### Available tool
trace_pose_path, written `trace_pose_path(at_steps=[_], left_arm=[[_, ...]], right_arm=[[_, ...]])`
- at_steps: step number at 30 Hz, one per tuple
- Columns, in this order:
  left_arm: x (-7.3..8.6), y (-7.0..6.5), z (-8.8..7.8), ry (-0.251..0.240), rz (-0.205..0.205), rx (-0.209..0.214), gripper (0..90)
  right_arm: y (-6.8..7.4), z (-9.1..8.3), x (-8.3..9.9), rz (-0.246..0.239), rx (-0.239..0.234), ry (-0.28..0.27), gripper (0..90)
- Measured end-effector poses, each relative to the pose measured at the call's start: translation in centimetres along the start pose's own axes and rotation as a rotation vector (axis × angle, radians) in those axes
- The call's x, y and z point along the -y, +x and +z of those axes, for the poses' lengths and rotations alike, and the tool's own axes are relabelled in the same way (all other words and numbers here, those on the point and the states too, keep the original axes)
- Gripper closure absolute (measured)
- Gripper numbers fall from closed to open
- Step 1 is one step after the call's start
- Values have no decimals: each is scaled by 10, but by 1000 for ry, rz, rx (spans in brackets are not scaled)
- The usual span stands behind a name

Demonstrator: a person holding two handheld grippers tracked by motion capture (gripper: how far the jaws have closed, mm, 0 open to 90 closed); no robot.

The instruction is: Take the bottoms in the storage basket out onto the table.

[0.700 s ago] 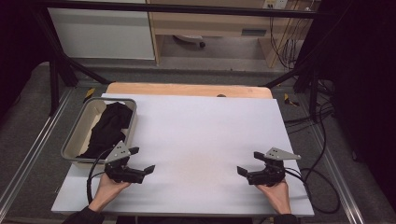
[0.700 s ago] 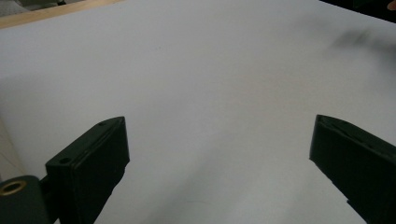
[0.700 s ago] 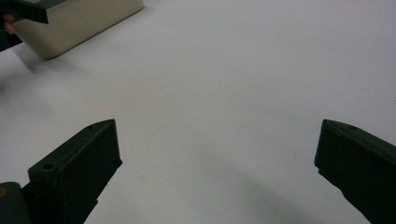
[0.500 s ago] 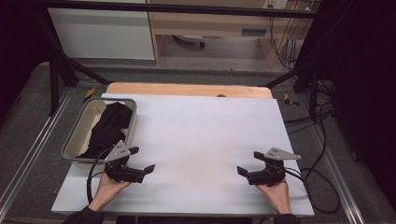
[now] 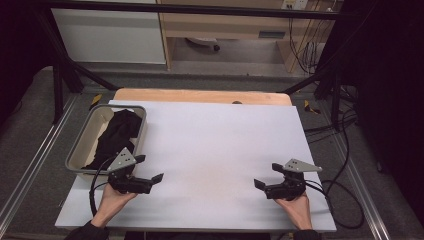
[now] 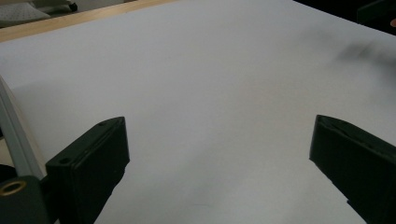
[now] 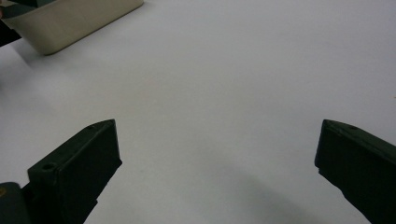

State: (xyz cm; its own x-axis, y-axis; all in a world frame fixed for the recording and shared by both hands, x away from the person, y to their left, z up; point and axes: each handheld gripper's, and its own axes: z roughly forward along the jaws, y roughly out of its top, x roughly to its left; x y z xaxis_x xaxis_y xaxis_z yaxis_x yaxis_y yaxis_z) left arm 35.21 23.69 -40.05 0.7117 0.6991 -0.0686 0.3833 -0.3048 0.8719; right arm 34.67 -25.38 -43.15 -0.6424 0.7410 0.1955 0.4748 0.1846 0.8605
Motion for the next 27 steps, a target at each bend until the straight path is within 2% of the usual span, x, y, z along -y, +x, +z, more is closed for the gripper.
trace_pose_path(at_steps=[12, 27], left_arm=[[-8, 4, -9, 1, 5, -25, 43], [-14, 21, -28, -16, -29, -93, 43]], right_arm=[[0, 2, 0, -2, -1, 9, 7], [0, 1, 0, 1, -7, 7, 6]])
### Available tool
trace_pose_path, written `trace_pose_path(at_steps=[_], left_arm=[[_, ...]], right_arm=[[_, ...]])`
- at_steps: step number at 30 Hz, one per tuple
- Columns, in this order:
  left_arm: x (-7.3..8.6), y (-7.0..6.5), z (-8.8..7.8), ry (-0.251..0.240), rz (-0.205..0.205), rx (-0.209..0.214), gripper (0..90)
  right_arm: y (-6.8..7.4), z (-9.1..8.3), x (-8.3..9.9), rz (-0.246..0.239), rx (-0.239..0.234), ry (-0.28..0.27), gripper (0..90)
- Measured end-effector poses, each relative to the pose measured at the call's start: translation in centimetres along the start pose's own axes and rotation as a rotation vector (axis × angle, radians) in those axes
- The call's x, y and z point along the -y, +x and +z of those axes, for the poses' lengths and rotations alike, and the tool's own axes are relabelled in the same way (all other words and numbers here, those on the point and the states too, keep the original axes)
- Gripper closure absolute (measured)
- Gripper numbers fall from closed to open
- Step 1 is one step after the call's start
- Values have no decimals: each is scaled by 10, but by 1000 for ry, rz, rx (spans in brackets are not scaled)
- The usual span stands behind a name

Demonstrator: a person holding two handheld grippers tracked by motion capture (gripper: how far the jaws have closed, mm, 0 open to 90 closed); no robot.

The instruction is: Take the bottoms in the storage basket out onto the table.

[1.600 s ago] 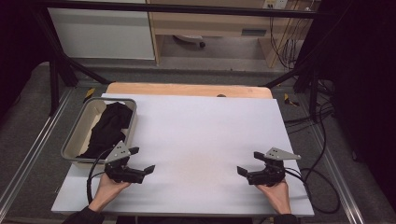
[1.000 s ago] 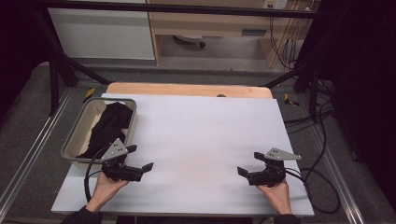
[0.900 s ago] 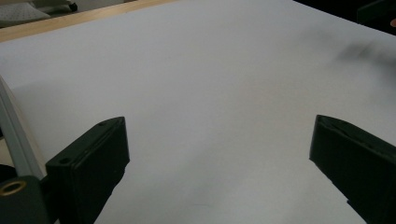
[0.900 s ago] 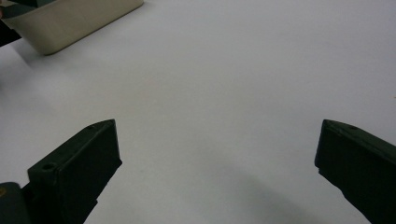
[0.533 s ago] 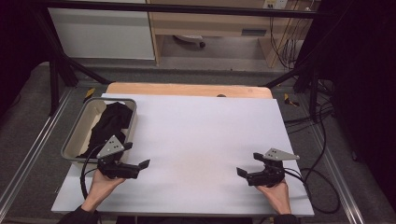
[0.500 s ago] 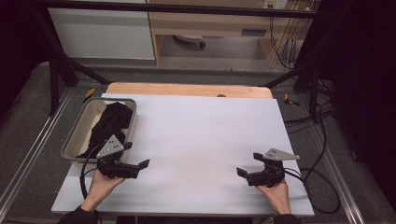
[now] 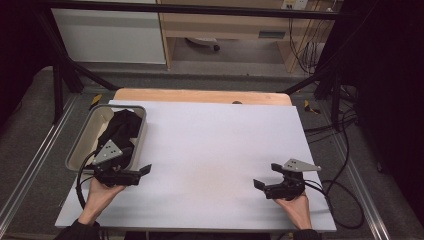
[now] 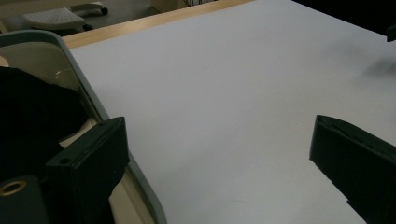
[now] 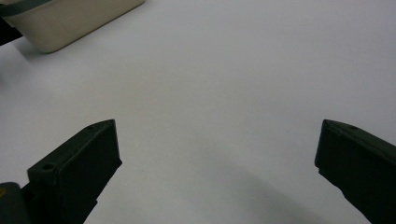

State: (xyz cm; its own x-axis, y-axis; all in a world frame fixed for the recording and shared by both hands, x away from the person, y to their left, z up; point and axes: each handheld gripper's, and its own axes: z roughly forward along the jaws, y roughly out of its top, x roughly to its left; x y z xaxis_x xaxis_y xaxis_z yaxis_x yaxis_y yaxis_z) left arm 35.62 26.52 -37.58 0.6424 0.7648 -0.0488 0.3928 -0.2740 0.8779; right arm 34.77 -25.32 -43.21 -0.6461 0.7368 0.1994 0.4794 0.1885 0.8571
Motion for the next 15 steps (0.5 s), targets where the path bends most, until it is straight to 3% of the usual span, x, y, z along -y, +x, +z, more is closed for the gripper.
trace_pose_path(at_steps=[15], left_arm=[[-2, 15, -6, 17, -10, -49, 43]], right_arm=[[0, 1, 1, -4, 5, 8, 6]])
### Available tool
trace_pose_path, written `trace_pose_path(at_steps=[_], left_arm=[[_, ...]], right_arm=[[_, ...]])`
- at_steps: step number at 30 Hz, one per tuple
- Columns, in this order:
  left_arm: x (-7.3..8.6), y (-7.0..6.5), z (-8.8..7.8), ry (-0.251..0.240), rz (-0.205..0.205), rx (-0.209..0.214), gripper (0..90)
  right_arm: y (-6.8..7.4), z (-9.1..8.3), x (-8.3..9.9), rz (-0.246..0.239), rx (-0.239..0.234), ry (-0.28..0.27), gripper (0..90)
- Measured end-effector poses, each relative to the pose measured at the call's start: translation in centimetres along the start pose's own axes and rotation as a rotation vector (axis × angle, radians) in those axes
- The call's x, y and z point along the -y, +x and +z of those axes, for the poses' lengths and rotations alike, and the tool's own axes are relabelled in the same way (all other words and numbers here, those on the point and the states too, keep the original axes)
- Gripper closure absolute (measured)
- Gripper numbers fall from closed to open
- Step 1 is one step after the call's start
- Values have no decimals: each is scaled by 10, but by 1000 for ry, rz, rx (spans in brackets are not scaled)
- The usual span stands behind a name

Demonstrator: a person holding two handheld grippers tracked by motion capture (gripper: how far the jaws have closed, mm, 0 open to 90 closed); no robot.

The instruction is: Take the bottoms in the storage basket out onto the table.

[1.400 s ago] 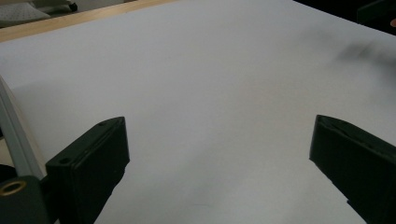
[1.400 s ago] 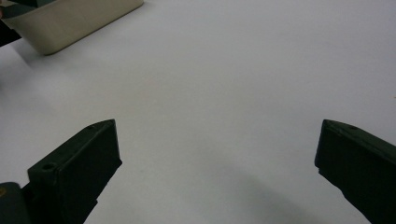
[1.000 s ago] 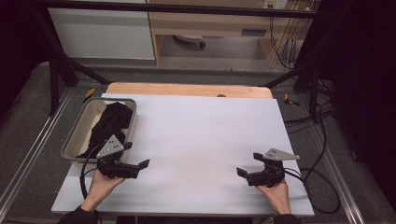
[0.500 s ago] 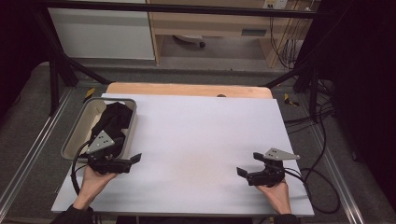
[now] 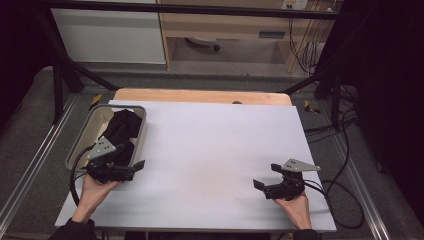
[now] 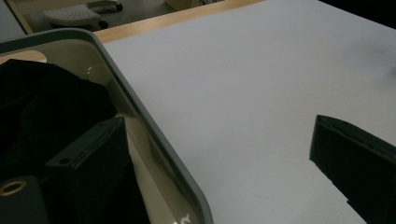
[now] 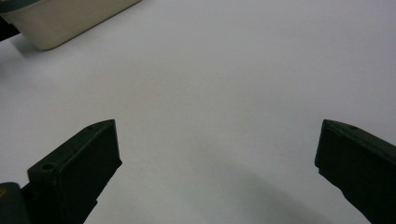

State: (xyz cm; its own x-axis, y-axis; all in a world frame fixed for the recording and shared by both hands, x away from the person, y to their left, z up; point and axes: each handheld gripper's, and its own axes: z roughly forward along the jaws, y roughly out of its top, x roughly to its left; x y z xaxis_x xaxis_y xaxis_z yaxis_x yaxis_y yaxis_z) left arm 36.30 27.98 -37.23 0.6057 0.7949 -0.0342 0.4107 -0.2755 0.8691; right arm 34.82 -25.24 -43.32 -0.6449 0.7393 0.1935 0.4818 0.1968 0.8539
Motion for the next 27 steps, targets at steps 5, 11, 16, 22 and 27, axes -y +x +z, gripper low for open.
trace_pose_path(at_steps=[5, 11, 16, 22, 27], left_arm=[[1, 6, -1, 3, -11, -16, 43], [-1, 14, -4, 9, -13, -45, 43], [-4, 19, -6, 19, -12, -57, 43], [-7, 30, -9, 26, -37, -70, 43], [-11, 39, -11, 23, -52, -89, 43]], right_arm=[[0, 0, 0, 0, 1, -1, 7], [0, 0, 0, 0, 2, 1, 6], [0, 0, 0, 0, 2, 4, 6], [0, 1, 1, -5, 4, 5, 6], [1, 1, 1, -2, 6, 8, 6]])
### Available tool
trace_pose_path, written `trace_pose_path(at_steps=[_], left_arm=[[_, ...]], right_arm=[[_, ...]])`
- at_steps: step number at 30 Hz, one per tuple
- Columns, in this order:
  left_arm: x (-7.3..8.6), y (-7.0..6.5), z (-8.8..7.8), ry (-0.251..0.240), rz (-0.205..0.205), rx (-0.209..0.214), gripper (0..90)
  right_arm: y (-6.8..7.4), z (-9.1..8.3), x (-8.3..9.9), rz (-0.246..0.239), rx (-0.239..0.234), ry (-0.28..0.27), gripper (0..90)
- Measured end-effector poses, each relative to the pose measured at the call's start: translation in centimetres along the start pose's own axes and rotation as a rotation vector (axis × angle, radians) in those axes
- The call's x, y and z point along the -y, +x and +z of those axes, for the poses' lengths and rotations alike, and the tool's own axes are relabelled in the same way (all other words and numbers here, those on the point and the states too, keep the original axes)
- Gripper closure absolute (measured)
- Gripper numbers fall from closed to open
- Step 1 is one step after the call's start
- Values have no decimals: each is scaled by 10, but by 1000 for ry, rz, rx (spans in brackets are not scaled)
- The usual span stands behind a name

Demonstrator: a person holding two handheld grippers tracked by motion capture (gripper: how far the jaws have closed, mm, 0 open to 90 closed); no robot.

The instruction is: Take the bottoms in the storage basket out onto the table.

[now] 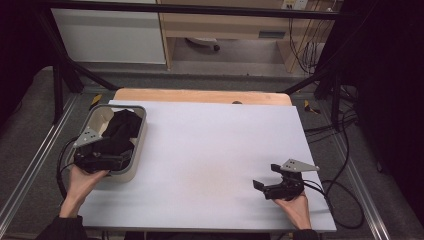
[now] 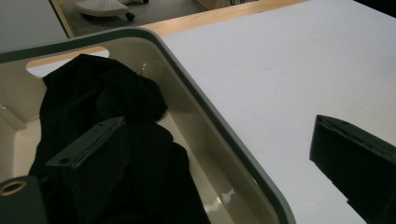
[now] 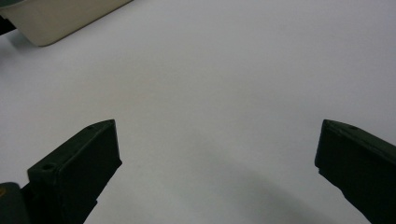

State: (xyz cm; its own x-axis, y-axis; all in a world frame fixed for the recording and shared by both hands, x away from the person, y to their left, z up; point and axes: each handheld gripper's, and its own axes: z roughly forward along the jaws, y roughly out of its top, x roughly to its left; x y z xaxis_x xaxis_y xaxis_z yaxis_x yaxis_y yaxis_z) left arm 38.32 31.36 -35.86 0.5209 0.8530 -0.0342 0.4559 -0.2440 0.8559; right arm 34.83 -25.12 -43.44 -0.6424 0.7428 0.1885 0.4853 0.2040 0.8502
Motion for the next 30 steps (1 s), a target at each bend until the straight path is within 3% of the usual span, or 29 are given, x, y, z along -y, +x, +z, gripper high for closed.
trace_pose_path(at_steps=[9, 18, 21, 30], left_arm=[[-11, 16, 2, 35, 0, -55, 43], [-25, 28, 15, 66, 3, -78, 46], [-27, 30, 19, 75, 15, -101, 47], [-23, 48, 39, 144, -10, -161, 48]], right_arm=[[0, 0, 0, -2, 1, 2, 6], [0, 0, 0, -3, 2, -2, 6], [0, -1, 0, -2, 2, -5, 6], [-1, 0, 0, -5, 2, -3, 6]])
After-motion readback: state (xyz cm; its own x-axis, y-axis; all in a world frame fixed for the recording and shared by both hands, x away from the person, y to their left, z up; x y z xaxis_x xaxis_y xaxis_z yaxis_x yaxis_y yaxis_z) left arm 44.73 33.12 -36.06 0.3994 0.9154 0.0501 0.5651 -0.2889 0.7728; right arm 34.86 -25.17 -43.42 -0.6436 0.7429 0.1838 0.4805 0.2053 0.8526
